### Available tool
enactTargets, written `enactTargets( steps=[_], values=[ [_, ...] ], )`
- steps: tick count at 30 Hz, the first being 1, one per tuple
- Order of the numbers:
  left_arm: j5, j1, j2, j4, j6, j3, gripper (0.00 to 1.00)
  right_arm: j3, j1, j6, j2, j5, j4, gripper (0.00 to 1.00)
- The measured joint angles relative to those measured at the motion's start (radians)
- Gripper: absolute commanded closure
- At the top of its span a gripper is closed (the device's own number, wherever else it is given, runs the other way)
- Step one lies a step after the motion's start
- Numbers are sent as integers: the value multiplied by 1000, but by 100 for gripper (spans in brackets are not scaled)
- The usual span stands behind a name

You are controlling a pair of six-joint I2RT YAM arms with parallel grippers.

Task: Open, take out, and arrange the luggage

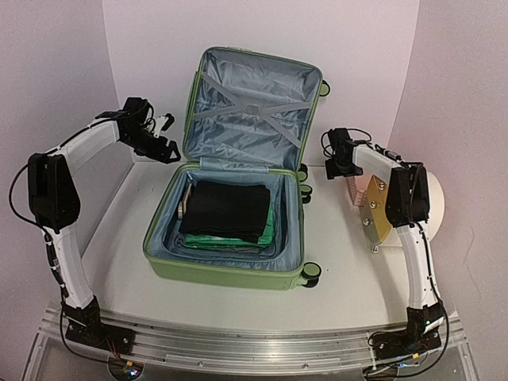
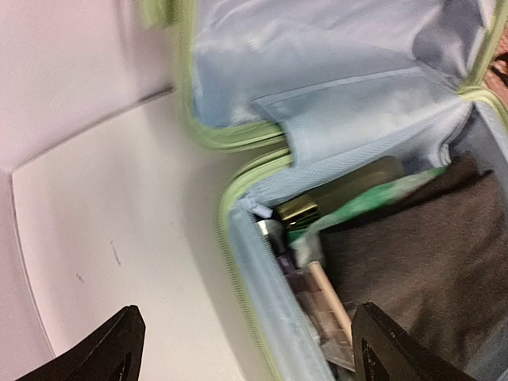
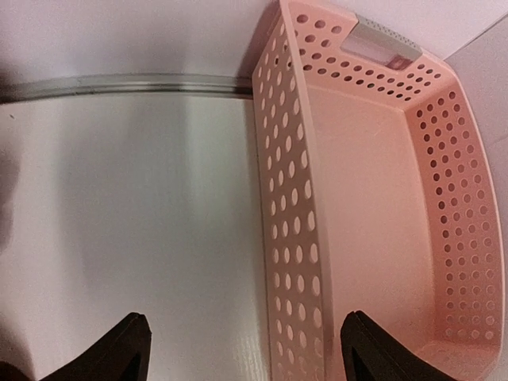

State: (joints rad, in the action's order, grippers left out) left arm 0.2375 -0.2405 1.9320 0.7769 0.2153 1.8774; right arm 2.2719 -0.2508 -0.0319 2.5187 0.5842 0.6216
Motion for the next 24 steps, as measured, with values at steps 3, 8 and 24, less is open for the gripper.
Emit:
enactTargets(
  steps=[3,8,24],
  values=[
    [-9,38,31,-4,-32,0,10,-53,0,-47,-79,-69,0,20],
    [15,28,120,-2,-74,-11,10,-254,-12,-159,-331,-273,-9,21],
    [61,20,205,-97,-161,-83,75,-532,-235,-380,-343,-651,-143,61]
  ],
)
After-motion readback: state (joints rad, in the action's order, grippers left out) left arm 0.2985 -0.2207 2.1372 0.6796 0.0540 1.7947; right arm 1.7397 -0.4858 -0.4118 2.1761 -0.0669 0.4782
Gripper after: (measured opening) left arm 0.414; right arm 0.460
